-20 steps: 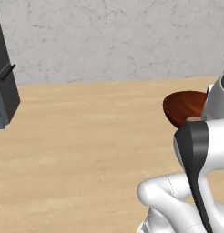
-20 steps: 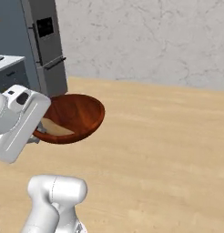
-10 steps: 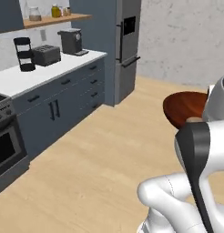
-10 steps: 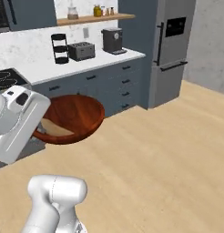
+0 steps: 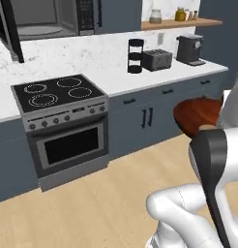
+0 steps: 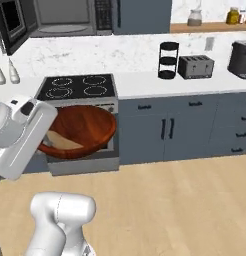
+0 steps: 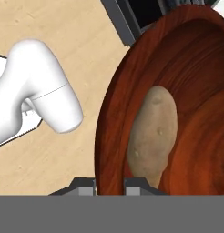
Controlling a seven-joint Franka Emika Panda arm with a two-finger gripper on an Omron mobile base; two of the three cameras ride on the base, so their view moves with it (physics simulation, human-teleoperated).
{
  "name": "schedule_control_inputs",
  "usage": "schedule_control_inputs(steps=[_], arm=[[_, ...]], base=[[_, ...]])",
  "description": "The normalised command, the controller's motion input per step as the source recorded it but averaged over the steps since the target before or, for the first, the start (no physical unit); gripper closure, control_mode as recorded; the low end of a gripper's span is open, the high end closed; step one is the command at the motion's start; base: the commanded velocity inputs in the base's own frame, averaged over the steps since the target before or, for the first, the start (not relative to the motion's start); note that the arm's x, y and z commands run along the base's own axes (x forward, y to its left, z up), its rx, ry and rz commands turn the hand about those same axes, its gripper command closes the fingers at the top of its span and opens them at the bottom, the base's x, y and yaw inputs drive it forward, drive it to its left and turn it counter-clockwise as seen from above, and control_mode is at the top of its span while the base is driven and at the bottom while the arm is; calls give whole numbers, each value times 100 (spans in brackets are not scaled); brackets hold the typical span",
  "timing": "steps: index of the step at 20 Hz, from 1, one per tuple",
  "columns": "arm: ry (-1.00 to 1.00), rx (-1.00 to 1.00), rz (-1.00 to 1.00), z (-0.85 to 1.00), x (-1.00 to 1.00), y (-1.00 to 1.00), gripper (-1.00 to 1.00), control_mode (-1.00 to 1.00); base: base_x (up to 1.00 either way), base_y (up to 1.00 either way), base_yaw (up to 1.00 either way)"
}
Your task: Pick the sweet potato from the sink and place it in the bowl. Then pick the bowl and place it in the microwave. Then close the microwave door and press the start button.
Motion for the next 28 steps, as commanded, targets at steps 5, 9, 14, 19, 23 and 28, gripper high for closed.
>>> schedule_control_inputs(steps=[5,9,14,19,23,28], arm=[[0,0,0,0,0,0,100,100],[0,0,0,0,0,0,100,100],[0,0,0,0,0,0,100,100],[0,0,0,0,0,0,100,100],[0,0,0,0,0,0,100,100],[0,0,0,0,0,0,100,100]], base=[[100,0,65],[100,0,31],[100,-1,12],[100,0,0],[81,0,0],[5,5,0]])
